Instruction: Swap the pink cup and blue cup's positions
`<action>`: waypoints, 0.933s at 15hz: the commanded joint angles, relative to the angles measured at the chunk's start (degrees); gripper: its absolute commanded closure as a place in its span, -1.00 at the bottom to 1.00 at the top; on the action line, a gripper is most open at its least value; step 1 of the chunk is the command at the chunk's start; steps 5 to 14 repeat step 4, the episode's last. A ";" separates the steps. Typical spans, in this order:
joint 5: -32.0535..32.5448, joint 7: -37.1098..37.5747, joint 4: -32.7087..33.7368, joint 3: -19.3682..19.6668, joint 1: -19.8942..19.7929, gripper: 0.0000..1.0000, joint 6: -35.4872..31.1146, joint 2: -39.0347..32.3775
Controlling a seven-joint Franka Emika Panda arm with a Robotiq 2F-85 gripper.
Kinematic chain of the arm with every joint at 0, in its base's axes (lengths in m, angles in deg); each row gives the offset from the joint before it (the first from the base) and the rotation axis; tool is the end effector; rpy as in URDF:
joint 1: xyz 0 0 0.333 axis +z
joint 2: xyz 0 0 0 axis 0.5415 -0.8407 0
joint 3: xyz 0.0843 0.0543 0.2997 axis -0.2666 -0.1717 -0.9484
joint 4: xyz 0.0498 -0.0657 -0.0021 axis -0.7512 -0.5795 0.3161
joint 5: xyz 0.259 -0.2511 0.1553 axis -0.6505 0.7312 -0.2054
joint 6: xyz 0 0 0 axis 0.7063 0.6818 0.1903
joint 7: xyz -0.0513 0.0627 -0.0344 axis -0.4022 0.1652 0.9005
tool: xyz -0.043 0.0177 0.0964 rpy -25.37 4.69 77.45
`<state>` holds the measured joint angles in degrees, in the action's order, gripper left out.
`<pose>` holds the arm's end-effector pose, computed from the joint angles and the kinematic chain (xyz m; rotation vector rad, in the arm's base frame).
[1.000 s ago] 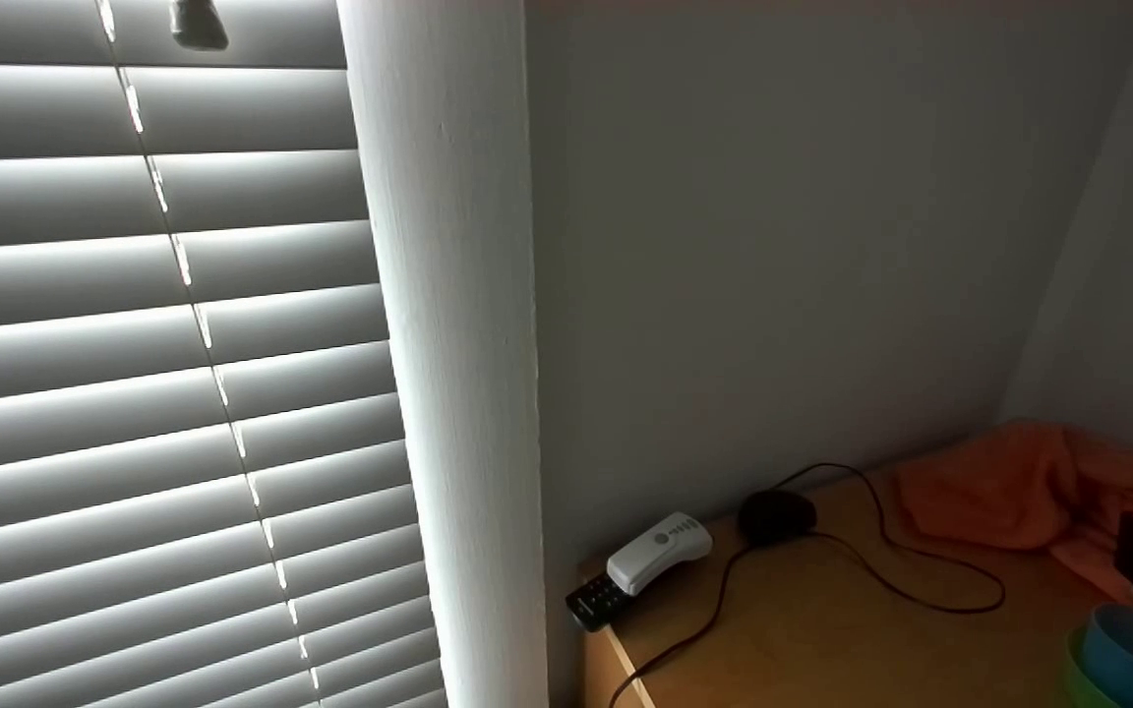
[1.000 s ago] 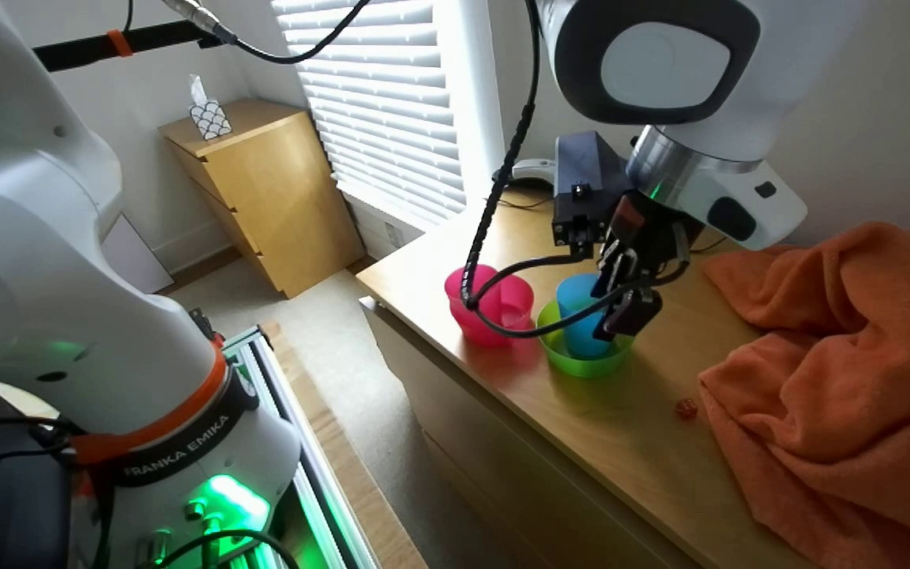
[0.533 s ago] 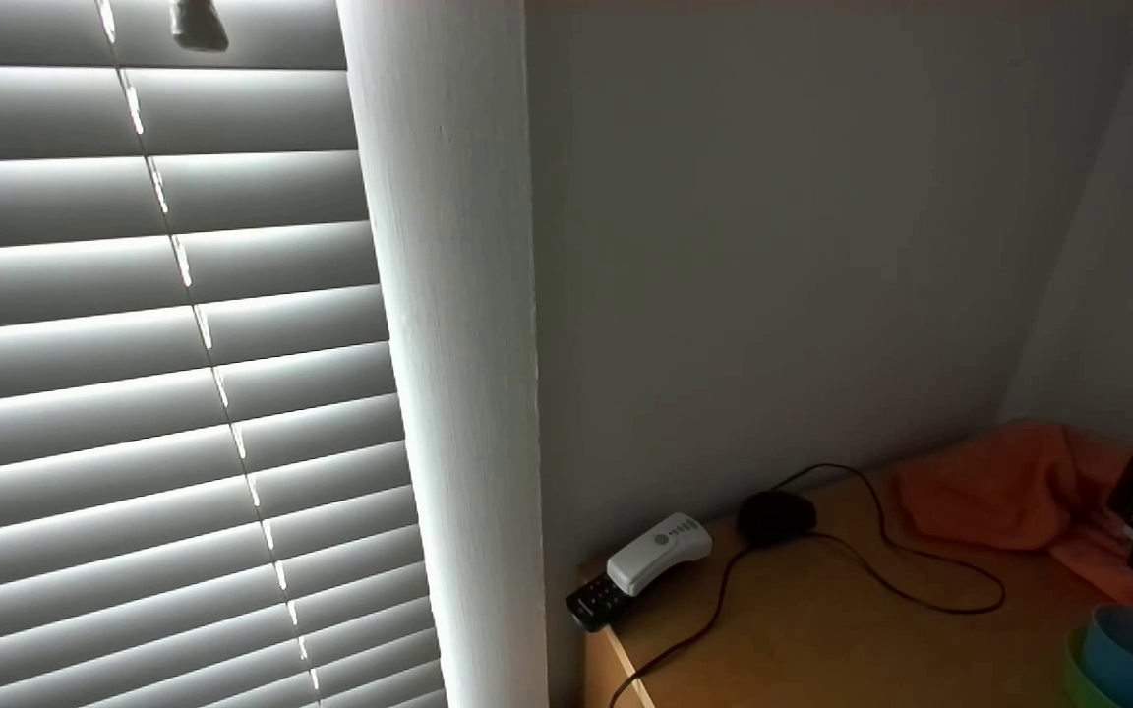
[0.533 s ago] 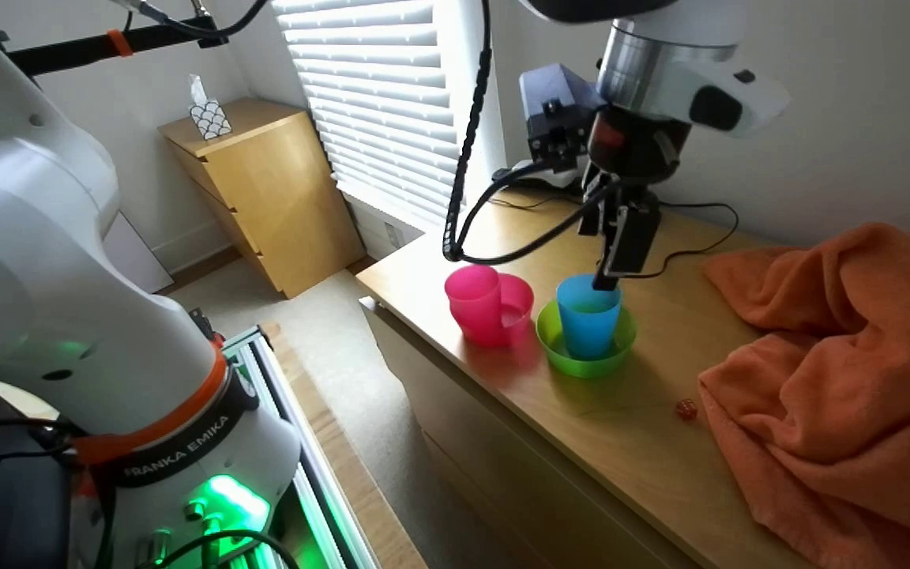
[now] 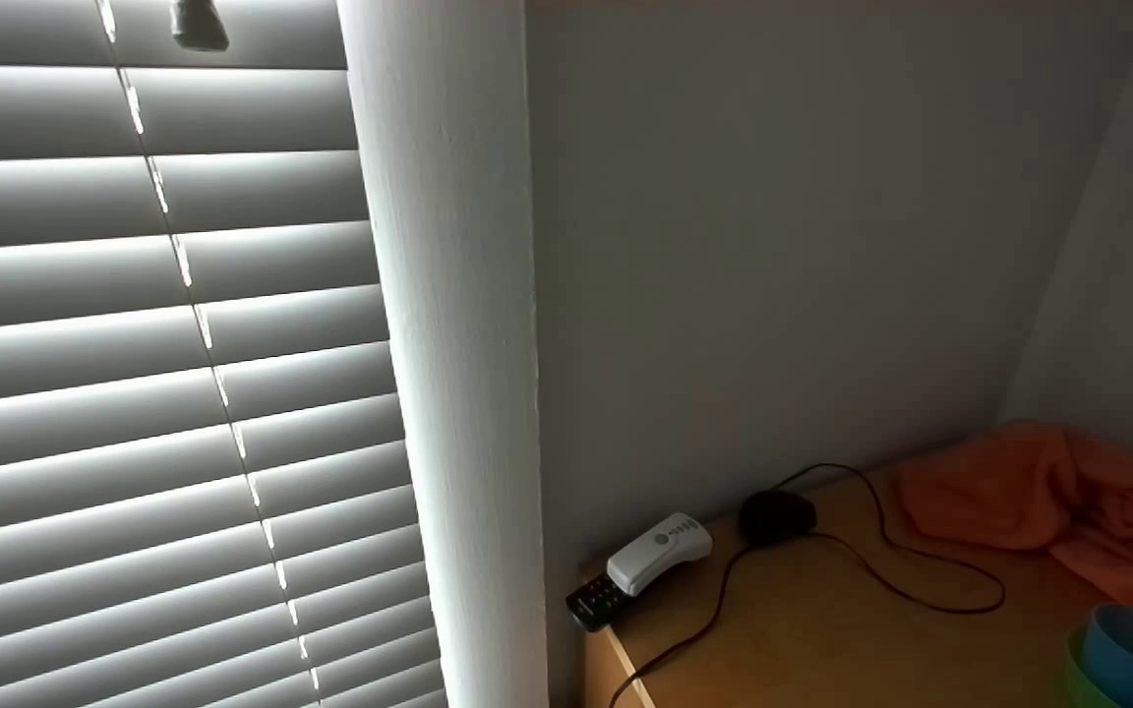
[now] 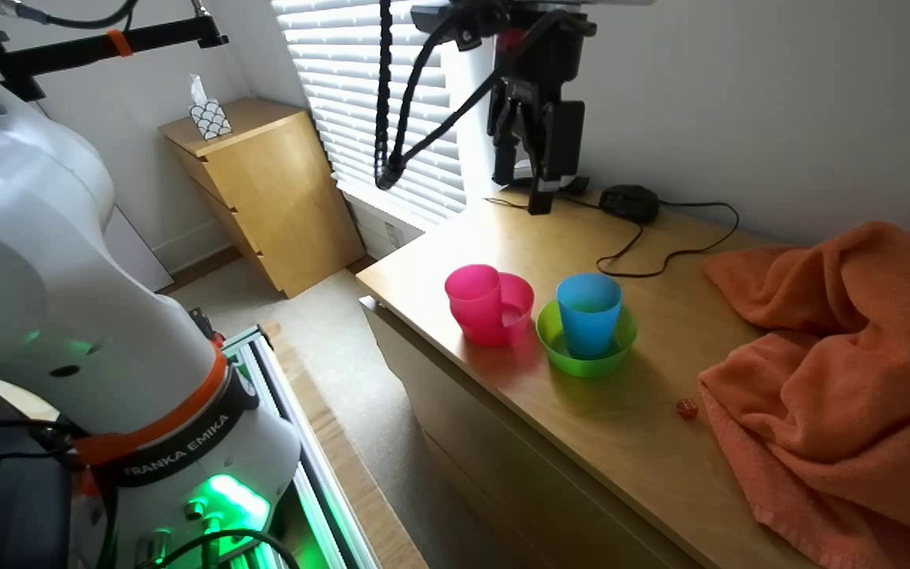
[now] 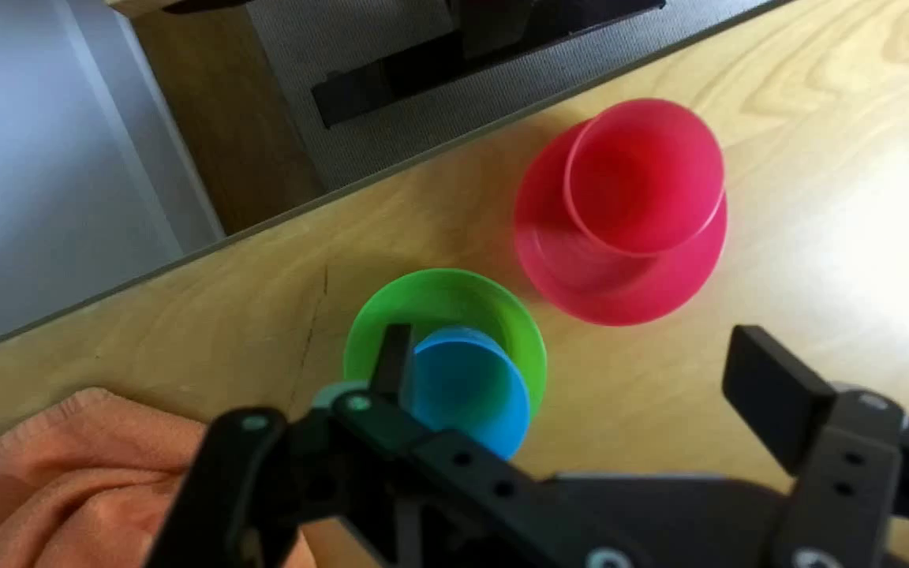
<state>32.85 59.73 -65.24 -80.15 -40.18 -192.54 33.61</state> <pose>0.4091 -0.0945 0.3766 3.0802 -0.4722 -0.3336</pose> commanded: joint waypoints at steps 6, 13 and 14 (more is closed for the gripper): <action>0.03 -2.11 -0.75 -0.65 1.00 -1.00 0.90 2.28; 0.03 -2.11 -0.75 -0.65 1.00 -1.00 0.90 2.28; 0.03 -2.11 -0.75 -0.65 1.00 -1.00 0.90 2.28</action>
